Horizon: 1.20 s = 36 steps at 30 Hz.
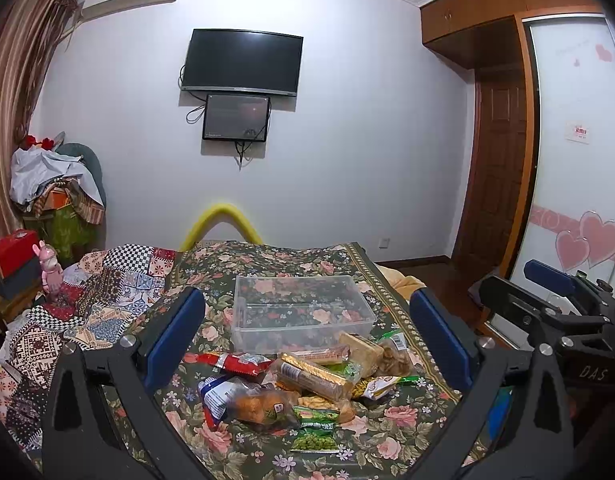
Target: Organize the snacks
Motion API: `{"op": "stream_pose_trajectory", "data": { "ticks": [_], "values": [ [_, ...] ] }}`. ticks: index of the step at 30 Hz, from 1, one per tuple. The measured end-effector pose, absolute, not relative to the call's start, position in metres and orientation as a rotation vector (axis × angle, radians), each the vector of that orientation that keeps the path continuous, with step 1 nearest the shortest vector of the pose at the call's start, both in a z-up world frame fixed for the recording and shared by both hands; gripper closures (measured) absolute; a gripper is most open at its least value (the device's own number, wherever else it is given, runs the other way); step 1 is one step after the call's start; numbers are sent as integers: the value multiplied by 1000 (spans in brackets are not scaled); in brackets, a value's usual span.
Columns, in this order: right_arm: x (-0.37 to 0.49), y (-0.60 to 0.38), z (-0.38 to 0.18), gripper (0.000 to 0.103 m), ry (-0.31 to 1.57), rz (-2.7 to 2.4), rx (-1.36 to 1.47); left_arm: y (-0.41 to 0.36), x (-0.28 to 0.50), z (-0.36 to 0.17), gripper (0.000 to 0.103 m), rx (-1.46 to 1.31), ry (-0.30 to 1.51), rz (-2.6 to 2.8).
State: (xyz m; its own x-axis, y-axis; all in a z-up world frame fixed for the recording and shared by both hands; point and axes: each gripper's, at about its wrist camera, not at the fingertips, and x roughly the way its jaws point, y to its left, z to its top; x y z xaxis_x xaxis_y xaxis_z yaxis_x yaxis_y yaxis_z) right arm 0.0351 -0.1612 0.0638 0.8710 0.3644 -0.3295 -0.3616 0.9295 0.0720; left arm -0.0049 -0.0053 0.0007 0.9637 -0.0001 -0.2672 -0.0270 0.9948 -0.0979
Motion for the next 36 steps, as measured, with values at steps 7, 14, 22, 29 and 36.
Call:
{"op": "stream_pose_trajectory", "data": {
  "ticks": [7,14,22,29,36],
  "values": [
    [35,-161,63,0,348,380,10,-5,-5,1,0,-101,271,15],
    [38,-160,58,0,358,380,11,-4,-1,-1,0,-104,290,14],
    [52,-164,41,0,407,366,9,7,23,-25,0,-104,376,49],
    [80,-178,4,0,537,333,8,27,51,-65,0,-113,510,80],
    [108,-191,-35,0,686,292,-3,48,83,-110,0,-116,656,100]
  ]
}}
